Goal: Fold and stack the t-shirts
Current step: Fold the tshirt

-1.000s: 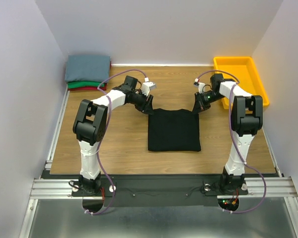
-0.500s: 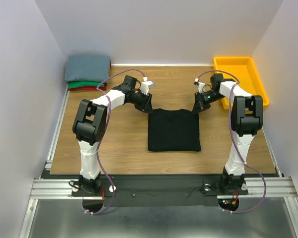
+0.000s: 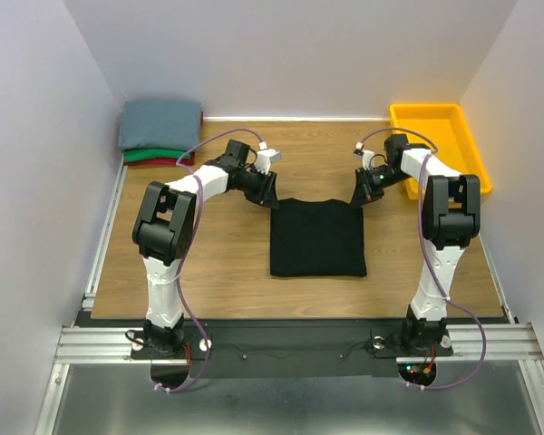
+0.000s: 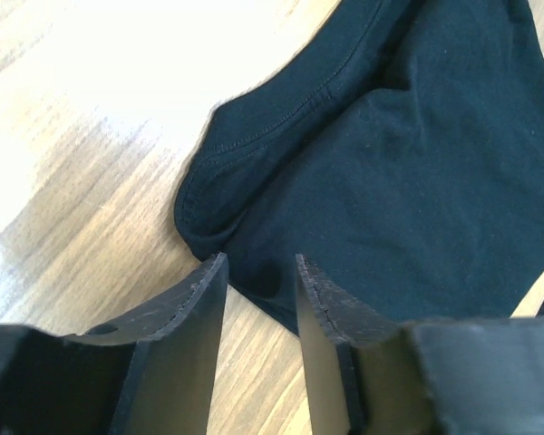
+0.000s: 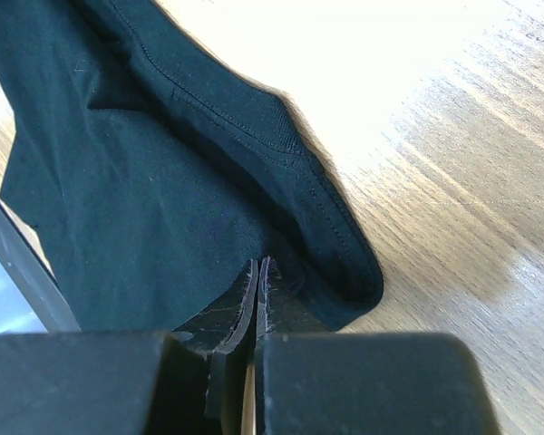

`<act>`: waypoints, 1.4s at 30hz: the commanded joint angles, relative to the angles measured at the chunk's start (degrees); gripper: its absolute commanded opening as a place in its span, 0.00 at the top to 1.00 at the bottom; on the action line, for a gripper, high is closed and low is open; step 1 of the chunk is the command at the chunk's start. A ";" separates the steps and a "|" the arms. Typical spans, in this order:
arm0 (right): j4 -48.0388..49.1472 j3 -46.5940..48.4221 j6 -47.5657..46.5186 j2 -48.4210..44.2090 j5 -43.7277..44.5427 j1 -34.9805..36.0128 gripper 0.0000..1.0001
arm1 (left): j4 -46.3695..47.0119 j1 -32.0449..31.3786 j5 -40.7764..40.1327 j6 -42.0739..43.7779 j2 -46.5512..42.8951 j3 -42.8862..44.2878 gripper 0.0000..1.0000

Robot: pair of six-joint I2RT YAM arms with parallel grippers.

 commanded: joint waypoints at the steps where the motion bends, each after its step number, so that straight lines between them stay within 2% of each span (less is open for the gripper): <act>1: 0.18 -0.93 -0.72 -3.43 -1.69 0.17 0.99 | 0.17 0.38 0.62 -0.57 -0.14 -0.68 0.57; 6: 0.09 -1.11 -0.90 -3.52 -1.34 0.17 0.99 | 0.17 0.29 1.86 -0.92 0.12 -0.24 0.58; 13: 0.18 -1.02 -0.90 -3.70 -1.43 0.08 0.99 | 0.52 0.47 0.28 -2.41 0.56 -1.02 0.46; 17: 0.26 -1.28 -0.99 -3.70 -1.60 0.08 0.99 | 0.78 0.38 0.71 -2.59 0.21 -1.56 0.47; 24: 0.26 -1.55 -1.08 -3.35 -1.78 0.17 0.99 | 0.70 0.38 4.75 -3.47 1.44 -0.77 0.60; 26: 0.35 -1.63 -0.99 -3.61 -1.61 -0.01 1.00 | 0.87 0.47 5.37 -3.56 1.18 -0.50 0.69; 27: 0.35 -1.64 -0.99 -3.78 -1.61 -0.01 0.99 | 1.39 0.38 5.46 -3.56 1.00 -0.50 0.78; 31: 0.26 -1.72 -1.07 -5.36 -1.26 -0.27 0.99 | 3.06 0.82 4.67 -3.91 -1.02 -0.42 1.00; 36: 0.35 -3.30 -3.09 -6.07 0.86 -4.22 0.99 | 3.07 2.13 2.21 -2.94 -0.24 2.22 1.00; 42: 3.69 -4.01 -3.36 -1.25 0.51 -5.37 0.99 | 1.14 2.31 2.29 -2.06 6.44 8.19 1.00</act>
